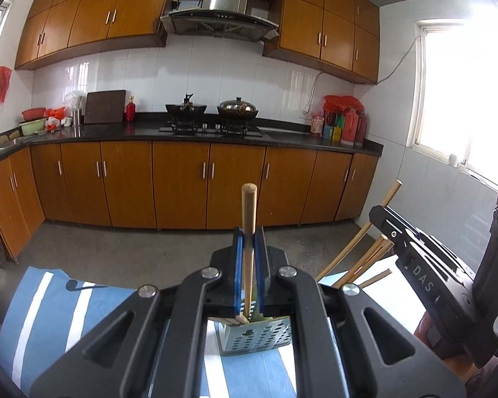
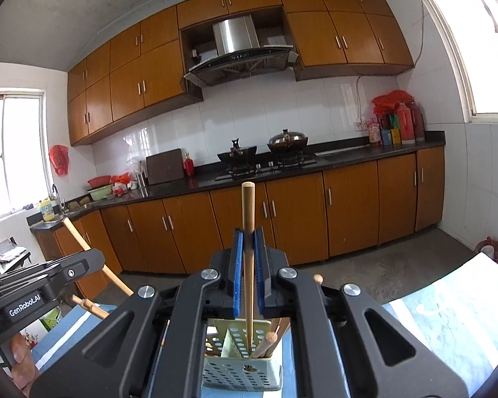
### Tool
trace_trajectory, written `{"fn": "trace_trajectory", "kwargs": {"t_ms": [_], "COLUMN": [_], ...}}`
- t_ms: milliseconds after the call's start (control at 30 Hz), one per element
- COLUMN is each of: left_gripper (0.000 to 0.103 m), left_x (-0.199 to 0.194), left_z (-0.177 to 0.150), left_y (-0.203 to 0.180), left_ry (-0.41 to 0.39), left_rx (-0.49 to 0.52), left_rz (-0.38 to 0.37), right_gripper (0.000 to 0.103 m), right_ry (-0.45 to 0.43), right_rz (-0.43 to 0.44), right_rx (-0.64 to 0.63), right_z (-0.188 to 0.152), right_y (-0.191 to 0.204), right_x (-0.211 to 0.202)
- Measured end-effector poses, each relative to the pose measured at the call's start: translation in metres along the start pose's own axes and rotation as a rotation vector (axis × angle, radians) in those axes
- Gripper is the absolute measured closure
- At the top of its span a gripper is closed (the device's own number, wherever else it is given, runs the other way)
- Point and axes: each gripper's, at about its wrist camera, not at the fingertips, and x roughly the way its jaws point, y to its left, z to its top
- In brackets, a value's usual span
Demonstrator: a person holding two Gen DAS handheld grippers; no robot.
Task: Organize utensils
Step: 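Lower the chopsticks into the green basket and open both grippers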
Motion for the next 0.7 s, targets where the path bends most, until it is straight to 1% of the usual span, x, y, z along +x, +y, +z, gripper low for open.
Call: {"fn": "trace_trajectory", "kwargs": {"t_ms": [33, 67, 100, 133, 167, 233, 333, 400, 533, 600, 633, 700], "left_gripper": [0.093, 0.087, 0.077, 0.072, 0.068, 0.067, 0.06, 0.055, 0.047, 0.043, 0.042, 0.04], "left_x": [0.0, -0.001, -0.002, -0.005, -0.008, -0.014, -0.026, -0.036, -0.058, -0.067, -0.071, -0.08], "left_z": [-0.001, 0.0, 0.0, 0.0, 0.001, 0.002, 0.003, 0.003, 0.0, -0.003, -0.005, -0.009], "left_y": [0.001, 0.002, 0.003, 0.004, 0.004, 0.004, 0.006, 0.007, 0.008, 0.01, 0.012, 0.016], "left_ry": [0.001, 0.0, -0.003, -0.011, -0.02, -0.027, -0.044, -0.059, -0.084, -0.088, -0.089, -0.089], "left_rx": [-0.007, -0.012, -0.014, -0.016, -0.017, -0.018, -0.028, -0.037, -0.033, -0.034, -0.037, -0.043], "left_rz": [0.002, 0.0, 0.001, 0.005, 0.007, 0.006, 0.01, 0.01, 0.02, 0.029, 0.032, 0.039], "right_gripper": [0.095, 0.092, 0.08, 0.071, 0.059, 0.058, 0.057, 0.05, 0.045, 0.037, 0.035, 0.025], "right_ry": [0.008, 0.013, 0.011, 0.004, -0.007, -0.021, -0.026, -0.026, -0.019, -0.012, -0.009, -0.003], "right_rz": [0.007, 0.007, 0.004, 0.001, -0.004, -0.006, -0.011, -0.024, -0.037, -0.048, -0.054, -0.066], "right_rx": [0.003, 0.003, 0.001, 0.002, 0.003, 0.004, 0.011, -0.002, -0.032, -0.041, -0.043, -0.047], "right_z": [0.0, 0.0, 0.001, 0.002, 0.003, 0.006, 0.011, 0.012, 0.012, 0.011, 0.01, 0.009], "right_y": [-0.001, -0.002, -0.002, -0.003, -0.004, -0.005, -0.005, -0.003, -0.002, -0.001, -0.001, -0.001], "right_x": [-0.001, -0.003, -0.005, -0.008, -0.011, -0.019, -0.029, -0.036, -0.046, -0.052, -0.055, -0.06]}}
